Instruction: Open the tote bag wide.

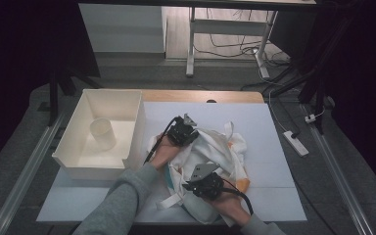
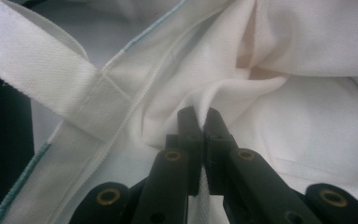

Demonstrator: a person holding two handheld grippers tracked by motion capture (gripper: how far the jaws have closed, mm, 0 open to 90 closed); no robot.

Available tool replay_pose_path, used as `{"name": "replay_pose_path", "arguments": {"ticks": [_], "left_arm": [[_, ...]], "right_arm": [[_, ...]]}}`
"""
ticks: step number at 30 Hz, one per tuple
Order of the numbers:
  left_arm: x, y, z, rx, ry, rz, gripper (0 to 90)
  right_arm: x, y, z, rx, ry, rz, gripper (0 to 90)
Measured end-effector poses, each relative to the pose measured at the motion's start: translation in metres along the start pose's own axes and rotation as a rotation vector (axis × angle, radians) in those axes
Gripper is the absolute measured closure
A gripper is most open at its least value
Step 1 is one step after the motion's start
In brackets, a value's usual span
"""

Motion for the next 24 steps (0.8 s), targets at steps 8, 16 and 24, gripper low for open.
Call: {"name": "replay_pose_path", "arguments": {"ticks": [8, 16, 24], "left_arm": [[0.005, 0.001, -0.004, 0.021, -0.052, 0.002, 66.7], [0.032, 0.009, -0.021, -0.011, -0.055, -0.012, 33.1], [0.060, 0.012, -0.032, -0.030, -0.081, -0.045, 32.7]], "right_arm": [[0.002, 0.000, -0.001, -0.002, -0.014, -0.006, 76.7], [0.032, 0.012, -0.012, -0.063, -0.050, -0.109, 54.3], [0.062, 0.009, -0.040, -0.121, -0.107, -0.178, 52.0]]}}
Point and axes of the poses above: each handheld gripper's, and its own axes: x roughly backward along the jaws, y roughly out of its top, z roughly to its left, the point moved 8 cm from there along -x, roughly forward along the jaws, and after that the axes turned 12 degrees about -y, right-handed, at the moved point
